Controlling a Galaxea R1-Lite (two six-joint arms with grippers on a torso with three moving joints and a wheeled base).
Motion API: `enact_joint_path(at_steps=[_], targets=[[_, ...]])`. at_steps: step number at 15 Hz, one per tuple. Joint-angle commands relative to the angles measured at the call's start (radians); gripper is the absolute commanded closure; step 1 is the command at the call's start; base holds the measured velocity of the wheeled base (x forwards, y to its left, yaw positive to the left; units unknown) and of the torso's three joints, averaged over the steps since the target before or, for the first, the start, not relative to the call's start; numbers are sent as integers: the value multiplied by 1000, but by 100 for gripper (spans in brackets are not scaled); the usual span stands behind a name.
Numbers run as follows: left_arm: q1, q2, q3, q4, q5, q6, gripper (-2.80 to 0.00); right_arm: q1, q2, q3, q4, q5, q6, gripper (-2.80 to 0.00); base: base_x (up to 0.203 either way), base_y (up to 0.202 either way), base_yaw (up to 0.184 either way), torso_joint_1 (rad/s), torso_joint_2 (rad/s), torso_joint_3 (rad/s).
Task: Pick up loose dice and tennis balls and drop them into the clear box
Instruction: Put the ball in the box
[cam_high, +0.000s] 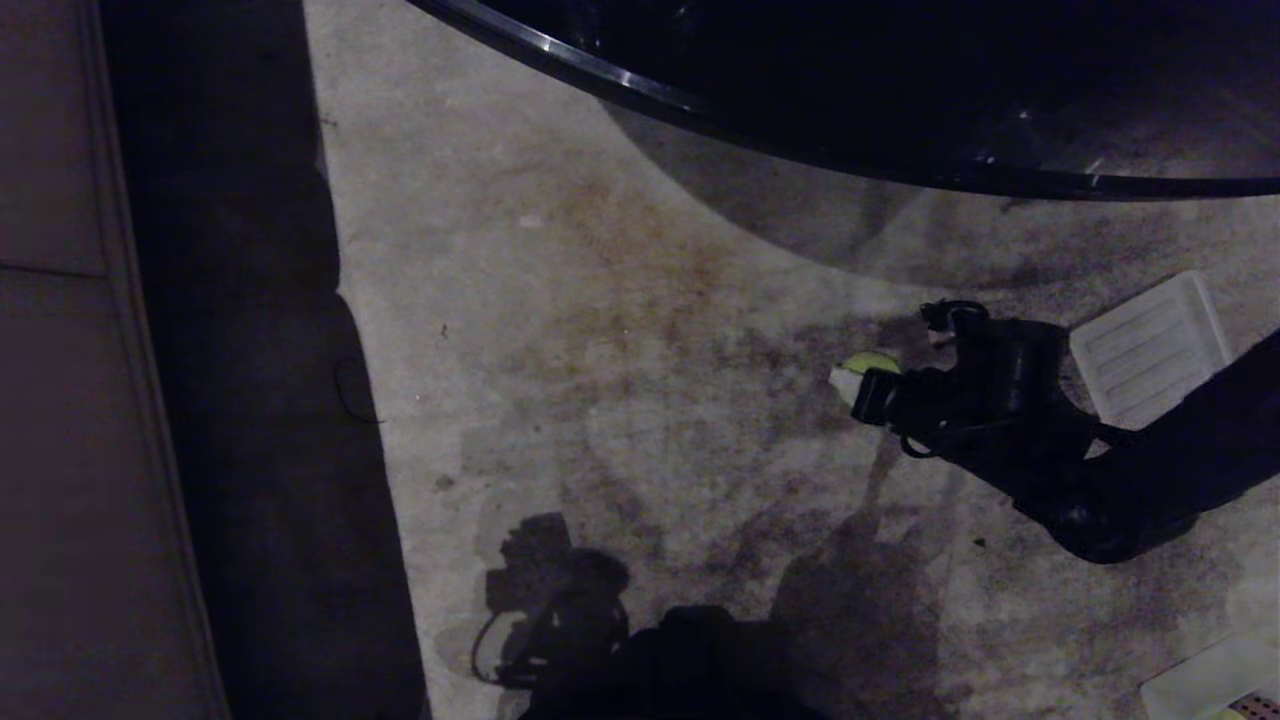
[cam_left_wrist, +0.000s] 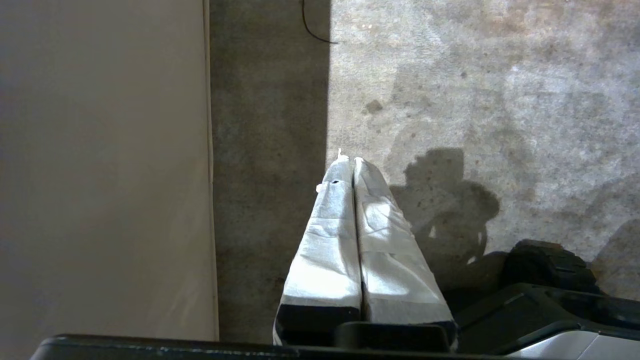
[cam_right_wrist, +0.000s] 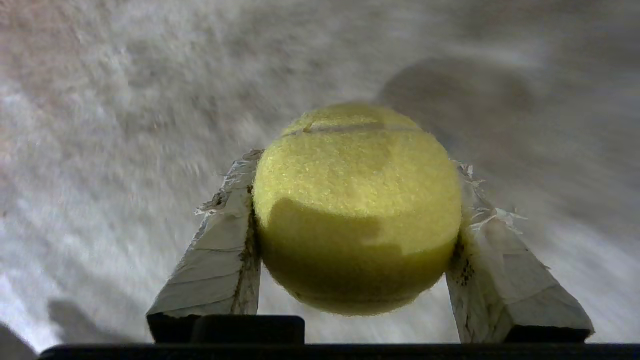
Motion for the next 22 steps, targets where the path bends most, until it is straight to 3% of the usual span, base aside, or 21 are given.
enact_joint_path(at_steps=[1,4,7,12,15,17,22], targets=[[0,1,2,-1,0,-1,0,-25,-195,119,52,-1,-14,0,0,0,0,0,0,0],[0,0,2,-1,0,-1,0,-62,-416,337,152,-1,-61,0,0,0,0,0,0,0],[0,0,2,-1,0,-2,0,-88,-705,506,334,-2,-100,0,0,0,0,0,0,0],[0,1,2,-1,0,-1,0,-103,-1317,584,925,-8,-122,0,0,0,0,0,0,0],[0,2,2,-1,0,-1,0,-107,-1622,609,1185,-12,-125,0,0,0,0,0,0,0],[0,1,2,-1,0,-1,0,-109,-1712,647,1273,-39,-125,0,0,0,0,0,0,0],[0,1,2,-1,0,-1,0,-111,-1712,712,1230,-6,-161,0,0,0,0,0,0,0]])
